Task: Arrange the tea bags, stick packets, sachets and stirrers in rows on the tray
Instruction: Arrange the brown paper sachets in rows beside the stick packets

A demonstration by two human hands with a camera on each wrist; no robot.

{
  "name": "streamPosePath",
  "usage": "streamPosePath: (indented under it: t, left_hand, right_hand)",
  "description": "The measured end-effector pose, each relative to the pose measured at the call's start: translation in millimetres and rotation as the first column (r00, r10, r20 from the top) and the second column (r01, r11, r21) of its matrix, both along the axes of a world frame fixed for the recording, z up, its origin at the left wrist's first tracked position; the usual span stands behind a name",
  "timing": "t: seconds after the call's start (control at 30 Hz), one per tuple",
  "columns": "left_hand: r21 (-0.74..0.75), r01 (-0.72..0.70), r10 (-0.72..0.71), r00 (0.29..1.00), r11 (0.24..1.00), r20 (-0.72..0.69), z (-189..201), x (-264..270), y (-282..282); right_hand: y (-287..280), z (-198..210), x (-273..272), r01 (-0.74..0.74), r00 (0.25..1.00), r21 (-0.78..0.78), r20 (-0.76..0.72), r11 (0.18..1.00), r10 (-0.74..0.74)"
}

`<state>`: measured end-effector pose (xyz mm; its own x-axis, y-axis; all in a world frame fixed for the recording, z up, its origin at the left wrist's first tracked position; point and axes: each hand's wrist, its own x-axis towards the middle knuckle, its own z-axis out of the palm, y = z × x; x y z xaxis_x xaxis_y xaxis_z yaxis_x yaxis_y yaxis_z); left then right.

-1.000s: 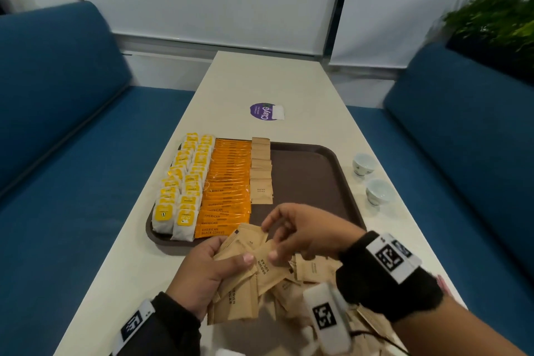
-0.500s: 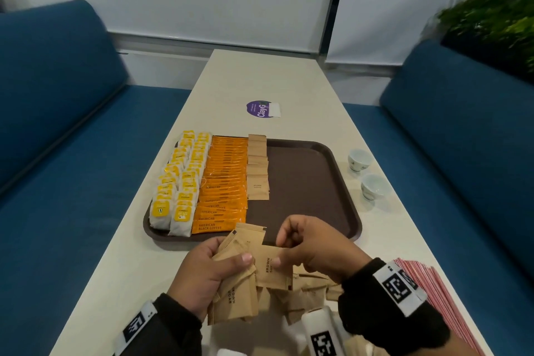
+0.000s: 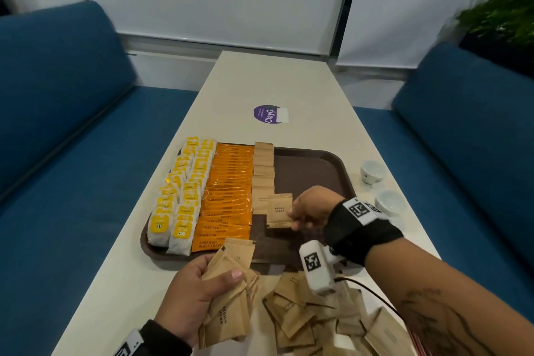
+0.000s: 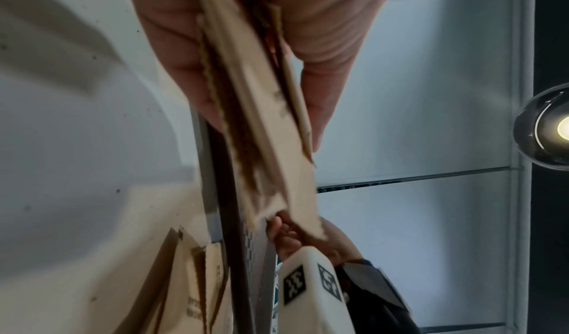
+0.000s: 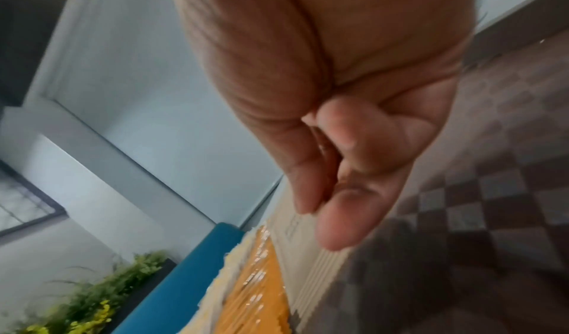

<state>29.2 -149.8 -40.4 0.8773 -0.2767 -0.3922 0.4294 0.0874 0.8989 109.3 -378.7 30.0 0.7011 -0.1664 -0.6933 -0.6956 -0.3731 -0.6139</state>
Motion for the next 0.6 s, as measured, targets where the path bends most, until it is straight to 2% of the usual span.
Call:
streamPosePath:
  t: [0.37, 0.6]
  left_hand:
    - [-0.011, -0.028, 0.027, 0.999, 1.000, -0.029, -2, 3, 1]
    - [-0.011, -0.041, 0.041, 0.999, 0.999, -0.013, 4, 3, 0]
  right_hand:
    - [16, -28, 48, -0.061, 0.980, -0.013, -0.188, 0.998, 0.058]
    - [24, -16, 43, -0.184, 0.974, -0.189, -0.169, 0.965, 0.153]
